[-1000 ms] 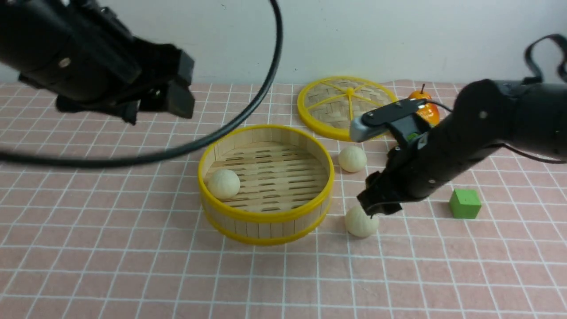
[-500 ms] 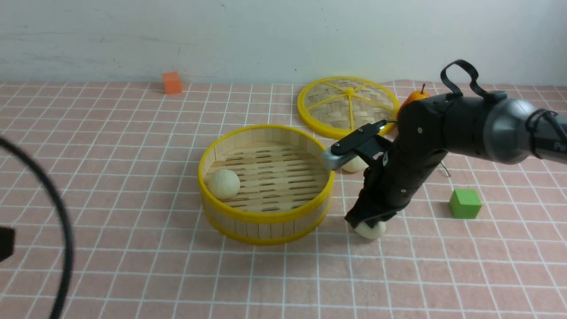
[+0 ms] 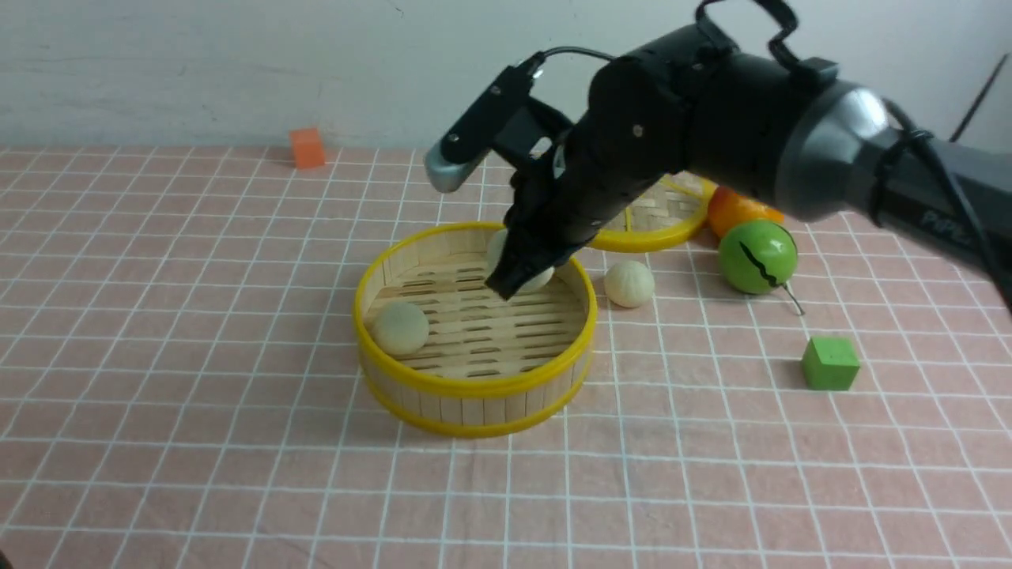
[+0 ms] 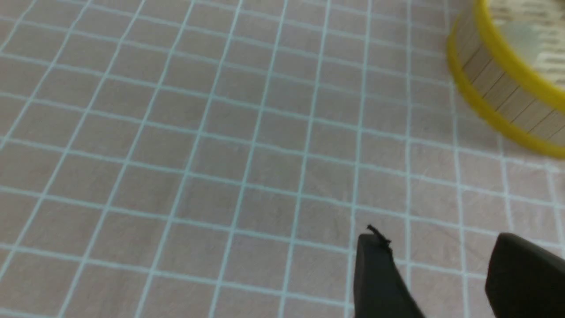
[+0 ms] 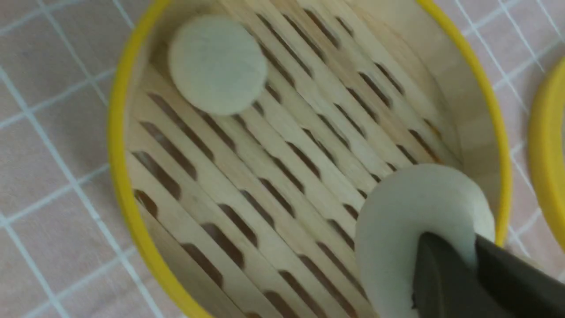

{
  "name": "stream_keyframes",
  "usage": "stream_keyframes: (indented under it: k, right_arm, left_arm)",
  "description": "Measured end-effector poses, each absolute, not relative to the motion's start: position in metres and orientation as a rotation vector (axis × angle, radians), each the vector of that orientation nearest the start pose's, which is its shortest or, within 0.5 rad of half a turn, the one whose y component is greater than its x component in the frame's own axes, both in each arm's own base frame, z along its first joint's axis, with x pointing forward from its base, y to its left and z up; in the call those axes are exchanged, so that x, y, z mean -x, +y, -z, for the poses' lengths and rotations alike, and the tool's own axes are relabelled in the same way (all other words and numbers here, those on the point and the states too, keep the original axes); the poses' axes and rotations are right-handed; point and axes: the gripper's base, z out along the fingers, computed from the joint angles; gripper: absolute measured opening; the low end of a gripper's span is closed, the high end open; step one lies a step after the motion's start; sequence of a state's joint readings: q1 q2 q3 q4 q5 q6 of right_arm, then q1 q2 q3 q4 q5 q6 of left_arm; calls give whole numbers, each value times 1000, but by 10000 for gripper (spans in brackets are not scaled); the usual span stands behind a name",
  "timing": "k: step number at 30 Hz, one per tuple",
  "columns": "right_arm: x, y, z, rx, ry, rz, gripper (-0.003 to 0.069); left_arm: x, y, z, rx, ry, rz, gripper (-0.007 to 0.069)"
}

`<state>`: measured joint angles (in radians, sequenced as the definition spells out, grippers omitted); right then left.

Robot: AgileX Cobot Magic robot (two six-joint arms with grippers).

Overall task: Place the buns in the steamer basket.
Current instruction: Use the right arm to put the steamed stuffed bun into the steamer, then use the right arm to grab a steamed stuffed bun

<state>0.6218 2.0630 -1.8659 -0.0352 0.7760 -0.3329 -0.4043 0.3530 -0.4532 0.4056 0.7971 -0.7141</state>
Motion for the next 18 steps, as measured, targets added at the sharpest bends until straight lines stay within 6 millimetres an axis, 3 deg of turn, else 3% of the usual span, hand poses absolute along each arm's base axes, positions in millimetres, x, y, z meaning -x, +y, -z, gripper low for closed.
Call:
stream_keyframes:
  k: [5, 6, 7, 9, 10, 12, 13, 15, 18]
  right_arm:
    - [-400, 288, -222, 1227, 2248, -36, 42]
    - [-400, 288, -220, 1229, 2252, -35, 46]
    - [-401, 289, -213, 1236, 2263, -33, 71]
    - [-402, 292, -204, 1248, 2280, -38, 187]
    - [-401, 293, -204, 1251, 2281, -37, 210]
    - [-397, 297, -209, 1257, 2303, -41, 343]
    - [-397, 297, -211, 1258, 2309, -41, 367]
    - [-394, 299, -230, 1211, 2376, -53, 514]
    - [-397, 293, -271, 1104, 2381, -48, 601]
  left_arm:
    - [-72, -5, -284, 195, 2042, 252, 267]
    - [-72, -5, -284, 195, 2042, 252, 261]
    - [-72, -5, -284, 194, 2038, 252, 251]
    - [-72, -5, -284, 194, 2036, 250, 222]
    - [-72, -5, -284, 194, 2036, 250, 220]
    - [-72, -5, -284, 194, 2035, 249, 215]
    - [-72, -5, -284, 194, 2035, 249, 215]
    - [-73, -4, -283, 187, 2033, 235, 215]
    - [-74, -4, -279, 175, 2036, 212, 215]
